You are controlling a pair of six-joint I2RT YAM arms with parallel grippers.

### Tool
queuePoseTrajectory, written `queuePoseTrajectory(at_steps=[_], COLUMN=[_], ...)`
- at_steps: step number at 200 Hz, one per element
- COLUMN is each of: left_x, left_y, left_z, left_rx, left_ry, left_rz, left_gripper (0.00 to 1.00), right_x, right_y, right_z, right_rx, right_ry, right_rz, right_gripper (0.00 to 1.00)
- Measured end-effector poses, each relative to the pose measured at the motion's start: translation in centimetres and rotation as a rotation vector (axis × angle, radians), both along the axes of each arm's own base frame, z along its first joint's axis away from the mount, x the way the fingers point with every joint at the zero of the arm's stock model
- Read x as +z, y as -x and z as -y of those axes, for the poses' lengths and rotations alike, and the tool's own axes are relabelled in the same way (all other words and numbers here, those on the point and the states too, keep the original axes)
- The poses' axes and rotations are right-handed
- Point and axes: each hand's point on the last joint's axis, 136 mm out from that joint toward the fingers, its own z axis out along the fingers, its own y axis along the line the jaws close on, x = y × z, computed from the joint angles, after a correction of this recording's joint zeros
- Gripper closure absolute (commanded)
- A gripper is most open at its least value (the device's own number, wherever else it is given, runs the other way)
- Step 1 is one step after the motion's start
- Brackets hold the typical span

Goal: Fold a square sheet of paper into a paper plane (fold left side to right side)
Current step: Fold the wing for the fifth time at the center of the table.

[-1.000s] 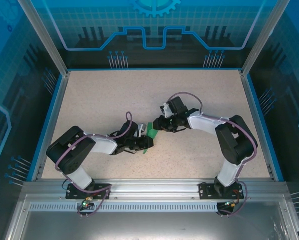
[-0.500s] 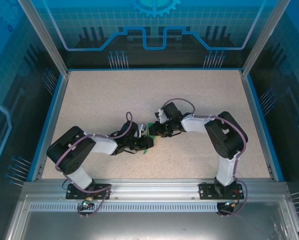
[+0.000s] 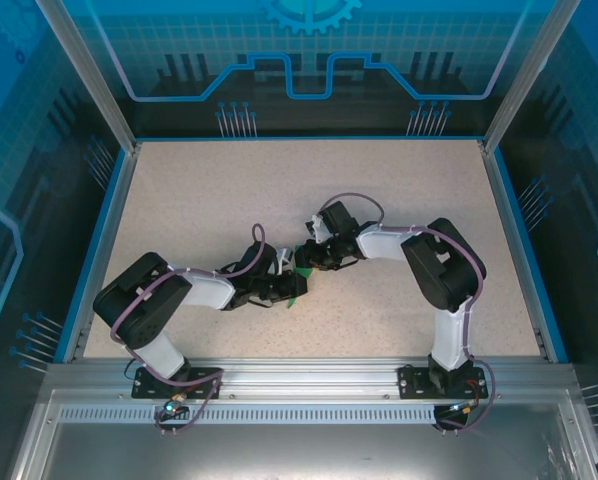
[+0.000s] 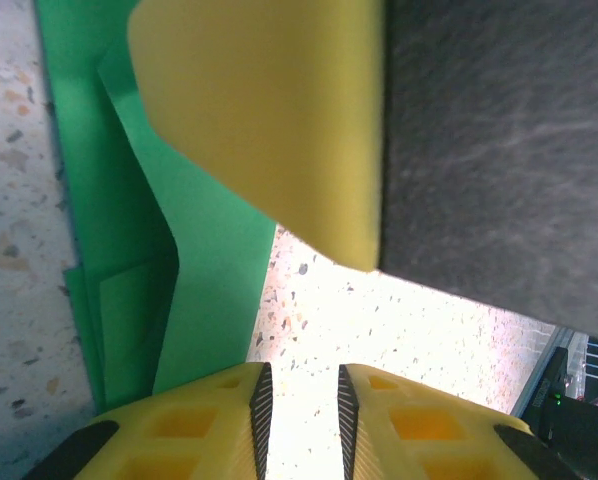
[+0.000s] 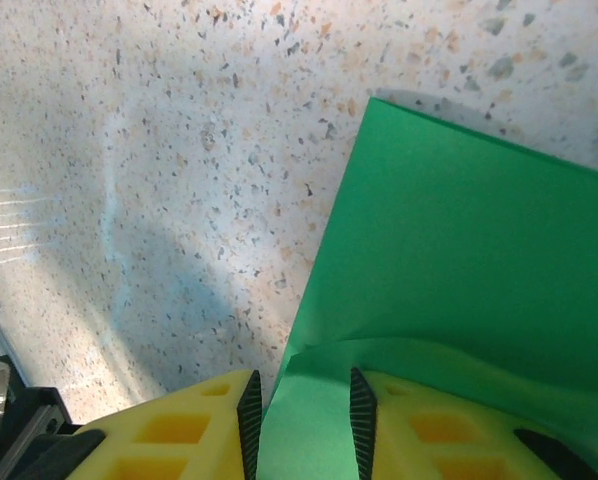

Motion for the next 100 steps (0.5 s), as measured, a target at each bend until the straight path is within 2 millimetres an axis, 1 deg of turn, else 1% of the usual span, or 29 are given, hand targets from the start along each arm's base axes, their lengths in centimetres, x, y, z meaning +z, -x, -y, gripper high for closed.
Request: queuePoseTrajectory(at_steps=[100], left_x=[-0.03], left_y=[-0.09], left_z=[-0.05], left_rx=[0.005], left_ry=[-0.004], left_rz=[0.004], left_gripper=[0.73], right_x=[-0.14], right_y=[-0.55], right_z=[0.15], right_rx=[0.039], right_ry=[0.033], right_rz=[0.011], right_gripper=[0.67])
